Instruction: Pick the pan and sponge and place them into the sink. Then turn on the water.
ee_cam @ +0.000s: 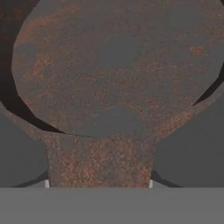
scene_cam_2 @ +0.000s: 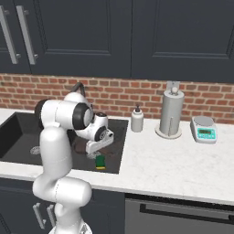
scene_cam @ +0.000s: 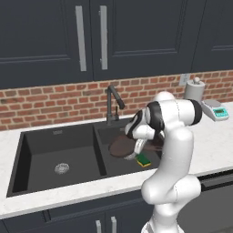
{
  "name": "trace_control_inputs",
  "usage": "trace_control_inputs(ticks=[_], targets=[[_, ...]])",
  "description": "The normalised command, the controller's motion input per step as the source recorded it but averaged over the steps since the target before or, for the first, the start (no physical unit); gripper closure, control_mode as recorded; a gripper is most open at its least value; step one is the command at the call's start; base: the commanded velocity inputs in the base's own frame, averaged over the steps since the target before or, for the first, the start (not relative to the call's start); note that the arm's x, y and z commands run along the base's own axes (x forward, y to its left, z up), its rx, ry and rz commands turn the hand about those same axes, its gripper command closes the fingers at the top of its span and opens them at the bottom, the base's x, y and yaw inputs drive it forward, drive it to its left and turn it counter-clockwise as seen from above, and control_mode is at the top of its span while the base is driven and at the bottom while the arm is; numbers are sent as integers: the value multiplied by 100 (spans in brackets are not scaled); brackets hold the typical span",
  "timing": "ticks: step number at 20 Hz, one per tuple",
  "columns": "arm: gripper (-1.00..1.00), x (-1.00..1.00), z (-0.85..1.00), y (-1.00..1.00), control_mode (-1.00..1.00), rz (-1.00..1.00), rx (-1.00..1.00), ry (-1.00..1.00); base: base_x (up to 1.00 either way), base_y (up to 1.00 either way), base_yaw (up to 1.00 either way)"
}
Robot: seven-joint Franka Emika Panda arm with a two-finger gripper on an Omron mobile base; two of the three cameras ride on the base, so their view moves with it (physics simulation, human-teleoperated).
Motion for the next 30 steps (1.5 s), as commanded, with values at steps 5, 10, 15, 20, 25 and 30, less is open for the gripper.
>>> trace_control_inputs(ticks=[5, 10, 15, 20, 25, 30], targets=[[100, -8, -54, 29, -100, 5, 0, -1, 0, 0, 0], [100, 0, -49, 16, -100, 4, 0, 0, 0, 0, 0], [100, 0, -48, 3, -100, 1, 4, 0, 0, 0, 0], [-100, 0, -39, 17, -100, 0, 1, 0, 0, 0, 0], [-100, 0, -2, 7, -100, 0, 0, 0, 0, 0, 0], [-100, -15, 28, 0, -100, -3, 2, 0, 0, 0, 0]])
